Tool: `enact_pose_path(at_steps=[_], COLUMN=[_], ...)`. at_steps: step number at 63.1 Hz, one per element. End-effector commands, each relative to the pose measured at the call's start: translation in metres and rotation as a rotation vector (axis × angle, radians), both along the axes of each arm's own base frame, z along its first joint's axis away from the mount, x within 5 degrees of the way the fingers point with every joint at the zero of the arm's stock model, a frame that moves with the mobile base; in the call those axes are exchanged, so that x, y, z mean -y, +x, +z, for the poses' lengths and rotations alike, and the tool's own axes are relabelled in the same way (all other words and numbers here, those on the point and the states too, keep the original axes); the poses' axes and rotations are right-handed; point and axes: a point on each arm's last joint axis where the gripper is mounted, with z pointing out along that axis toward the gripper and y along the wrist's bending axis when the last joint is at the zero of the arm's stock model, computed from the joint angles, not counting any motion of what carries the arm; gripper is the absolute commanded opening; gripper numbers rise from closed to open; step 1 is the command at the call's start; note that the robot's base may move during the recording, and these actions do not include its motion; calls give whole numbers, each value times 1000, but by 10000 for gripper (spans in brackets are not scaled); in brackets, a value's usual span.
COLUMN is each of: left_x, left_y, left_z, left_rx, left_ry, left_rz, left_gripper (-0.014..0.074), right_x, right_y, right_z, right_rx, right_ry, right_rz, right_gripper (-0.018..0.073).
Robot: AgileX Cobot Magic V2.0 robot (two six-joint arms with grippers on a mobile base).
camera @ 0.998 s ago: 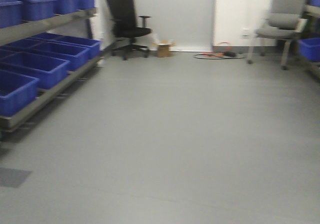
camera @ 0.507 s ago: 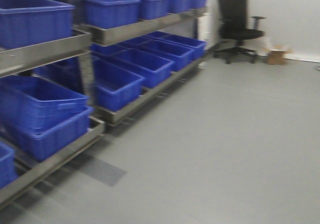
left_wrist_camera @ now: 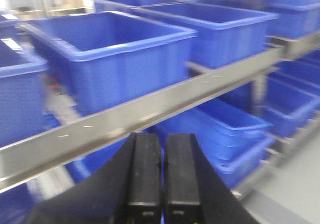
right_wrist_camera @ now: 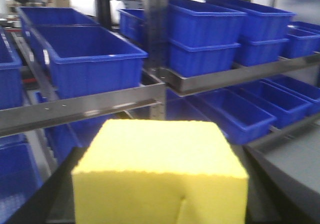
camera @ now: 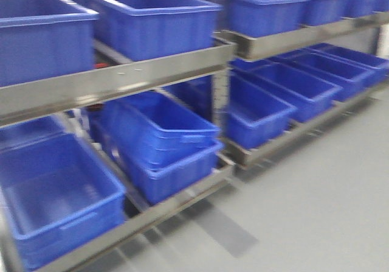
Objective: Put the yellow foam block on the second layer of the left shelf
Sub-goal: 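Drive the base down the aisle to the shelf of blue bins, then extend the right gripper into the blue bin and open it to release the block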
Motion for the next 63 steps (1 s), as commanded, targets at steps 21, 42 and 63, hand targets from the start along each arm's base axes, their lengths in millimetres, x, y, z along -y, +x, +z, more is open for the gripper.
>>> enact_pose_path(at_steps=[21,42,63], left_x=[0,0,0], left_y=[-1,-1,-1], left_z=[0,0,0], left_rx=[79,79,79], left_ry=[-8,-8,-8], left_rz=[-4,-4,-4], left_gripper=[124,124,124], right_x=[0,0,0], right_y=[-1,-1,-1], right_z=[18,18,18], right_rx=[115,115,115], right_ry=[-1,-1,-1], right_rz=[-5,-5,-5], right_gripper=[490,490,490])
